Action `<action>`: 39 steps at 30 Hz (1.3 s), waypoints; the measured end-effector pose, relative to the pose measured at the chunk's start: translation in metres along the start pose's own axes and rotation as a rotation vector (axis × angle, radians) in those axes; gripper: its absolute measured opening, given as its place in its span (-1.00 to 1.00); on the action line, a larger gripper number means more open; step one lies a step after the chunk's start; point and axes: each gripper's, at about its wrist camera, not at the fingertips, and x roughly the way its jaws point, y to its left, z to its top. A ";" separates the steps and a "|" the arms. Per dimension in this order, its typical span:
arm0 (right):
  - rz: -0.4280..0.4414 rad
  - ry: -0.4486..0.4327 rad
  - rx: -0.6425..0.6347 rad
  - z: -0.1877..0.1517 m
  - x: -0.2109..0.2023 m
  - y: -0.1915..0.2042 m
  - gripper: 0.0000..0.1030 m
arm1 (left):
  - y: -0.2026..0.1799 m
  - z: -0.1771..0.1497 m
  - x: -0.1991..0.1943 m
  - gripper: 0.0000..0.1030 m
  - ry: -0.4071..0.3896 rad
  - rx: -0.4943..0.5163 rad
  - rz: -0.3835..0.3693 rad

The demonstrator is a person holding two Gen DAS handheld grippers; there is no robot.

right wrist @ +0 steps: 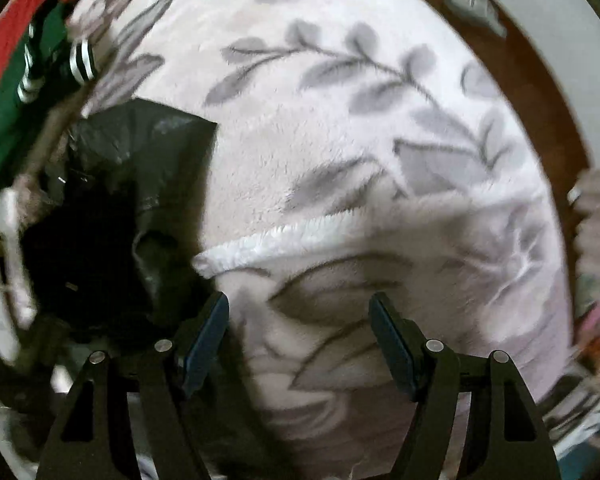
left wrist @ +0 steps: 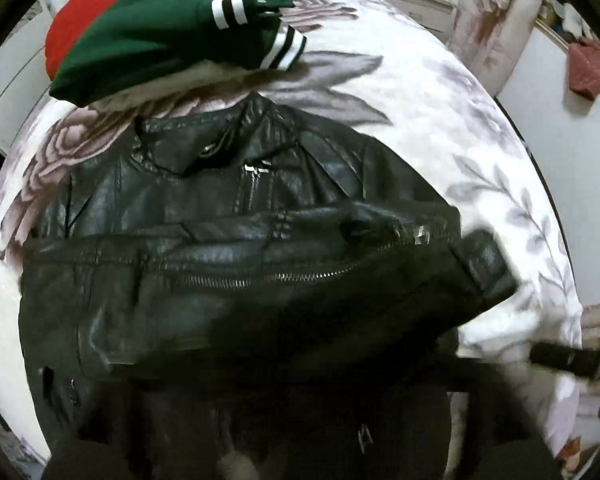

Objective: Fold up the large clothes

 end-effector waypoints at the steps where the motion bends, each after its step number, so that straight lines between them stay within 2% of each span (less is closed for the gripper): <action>1: 0.045 0.005 0.021 0.002 -0.001 -0.004 0.44 | -0.001 -0.007 -0.007 0.90 -0.004 -0.002 0.014; 2: 0.091 0.008 0.043 0.004 -0.003 -0.007 0.44 | -0.007 -0.010 -0.012 0.90 -0.004 -0.009 0.018; 4: 0.179 0.013 0.072 0.008 -0.006 -0.005 0.44 | 0.004 -0.013 -0.025 0.90 0.013 -0.067 0.003; 6: 0.275 0.028 0.085 0.009 -0.006 0.008 0.44 | 0.028 -0.022 -0.042 0.90 0.023 -0.142 0.034; 8: 0.359 0.065 0.072 0.014 0.001 0.029 0.44 | 0.058 -0.031 -0.052 0.90 0.025 -0.199 0.122; 11: 0.401 0.139 0.041 0.016 0.025 0.068 0.44 | 0.103 -0.039 -0.052 0.90 0.025 -0.248 0.264; 12: 0.392 0.164 0.029 0.020 0.034 0.076 0.44 | 0.121 -0.041 -0.045 0.90 0.042 -0.256 0.325; 14: 0.321 0.171 -0.005 0.021 0.052 0.096 0.41 | 0.150 -0.042 -0.028 0.90 0.076 -0.271 0.411; 15: 0.271 0.158 -0.033 0.022 0.055 0.104 0.01 | 0.168 -0.042 -0.017 0.90 0.091 -0.283 0.451; 16: 0.183 0.132 -0.074 0.021 0.054 0.115 -0.33 | 0.181 -0.041 -0.010 0.90 0.105 -0.293 0.469; 18: 0.151 0.051 -0.148 0.013 0.039 0.131 -0.63 | 0.199 -0.040 -0.003 0.90 0.108 -0.315 0.489; 20: 0.124 -0.012 -0.217 0.003 0.022 0.138 -0.72 | 0.210 -0.036 -0.002 0.90 0.091 -0.332 0.495; 23: 0.112 -0.104 -0.290 -0.006 0.002 0.145 -0.85 | 0.216 -0.034 0.008 0.93 0.110 -0.321 0.506; 25: 0.088 -0.121 -0.319 -0.001 0.003 0.146 -0.90 | 0.216 -0.033 0.020 0.97 0.134 -0.296 0.511; 26: 0.052 -0.091 -0.311 0.003 0.016 0.143 -0.90 | 0.216 -0.033 0.025 0.97 0.140 -0.290 0.511; 28: 0.037 -0.028 -0.270 0.013 0.030 0.126 -0.90 | 0.214 -0.034 0.031 1.00 0.141 -0.278 0.511; 35: -0.030 -0.020 -0.289 0.014 0.053 0.125 -0.90 | 0.228 -0.041 0.035 1.00 0.127 -0.342 0.410; 37: -0.041 0.014 -0.283 0.015 0.062 0.122 -0.88 | 0.230 -0.042 0.034 1.00 0.126 -0.348 0.394; 39: -0.013 0.046 -0.227 0.020 0.054 0.119 -0.83 | 0.231 -0.039 0.024 1.00 0.129 -0.353 0.392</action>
